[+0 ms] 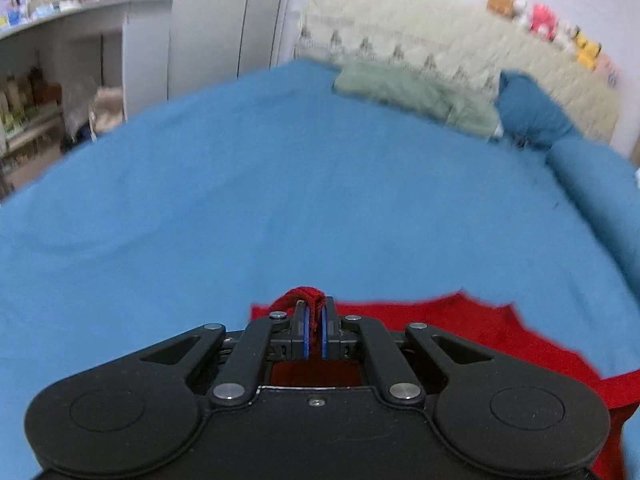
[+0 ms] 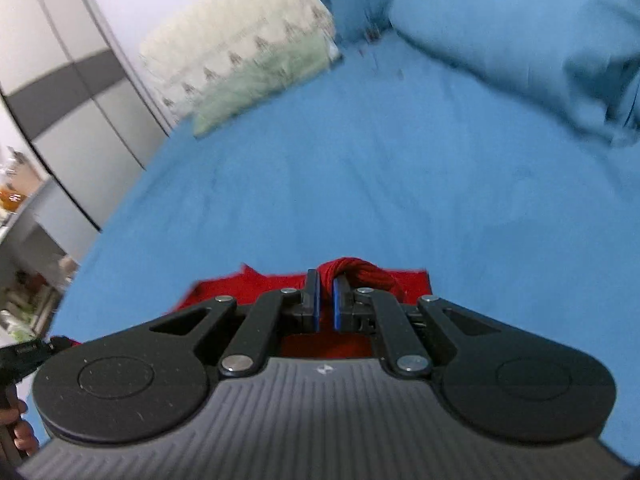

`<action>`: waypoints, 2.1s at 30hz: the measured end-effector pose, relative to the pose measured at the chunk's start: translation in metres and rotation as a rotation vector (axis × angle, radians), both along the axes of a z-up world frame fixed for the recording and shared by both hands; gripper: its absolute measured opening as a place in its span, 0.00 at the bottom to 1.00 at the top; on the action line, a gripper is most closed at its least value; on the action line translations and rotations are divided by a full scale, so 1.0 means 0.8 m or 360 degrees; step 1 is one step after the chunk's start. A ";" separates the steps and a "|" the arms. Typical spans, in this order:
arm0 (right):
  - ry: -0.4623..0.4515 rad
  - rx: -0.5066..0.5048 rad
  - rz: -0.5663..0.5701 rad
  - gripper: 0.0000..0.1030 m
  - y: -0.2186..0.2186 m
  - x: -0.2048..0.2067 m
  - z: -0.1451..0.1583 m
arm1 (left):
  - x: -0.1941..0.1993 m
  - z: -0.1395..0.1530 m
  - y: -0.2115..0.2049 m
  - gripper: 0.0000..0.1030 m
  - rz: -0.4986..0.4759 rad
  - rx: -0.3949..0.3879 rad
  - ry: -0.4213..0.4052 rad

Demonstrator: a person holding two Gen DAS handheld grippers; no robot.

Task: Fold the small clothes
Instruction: 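Lift the hem with both tools and fold it toward the collar, then open both tools and release the folded hem onto the sweater, then grasp the sweater edge with the right tool and fold it over the body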

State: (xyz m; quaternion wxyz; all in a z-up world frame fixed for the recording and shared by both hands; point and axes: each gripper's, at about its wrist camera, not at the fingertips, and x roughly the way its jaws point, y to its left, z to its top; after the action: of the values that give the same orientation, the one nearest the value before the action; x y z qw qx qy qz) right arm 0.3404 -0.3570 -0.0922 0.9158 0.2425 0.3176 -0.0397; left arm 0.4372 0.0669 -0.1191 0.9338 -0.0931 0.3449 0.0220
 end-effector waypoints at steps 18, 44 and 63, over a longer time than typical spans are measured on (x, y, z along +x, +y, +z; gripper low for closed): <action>-0.0096 -0.0139 0.0249 0.99 0.036 -0.023 -0.069 | -0.062 -0.057 0.001 0.70 -0.0346 0.0151 0.0014; 0.0089 -0.0559 0.0173 0.90 0.031 -0.133 -0.044 | -0.150 -0.026 -0.084 1.00 -0.0661 0.0208 -0.0093; 0.0193 -0.0377 0.0151 0.22 0.037 -0.127 -0.106 | -0.120 -0.100 -0.121 1.00 -0.0599 0.0339 0.0117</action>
State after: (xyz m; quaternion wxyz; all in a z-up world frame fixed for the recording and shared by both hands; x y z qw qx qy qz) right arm 0.2388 -0.3271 -0.1772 0.9180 0.1145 0.3766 -0.0481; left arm 0.3413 -0.0302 -0.1989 0.9127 0.0731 0.3857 -0.1131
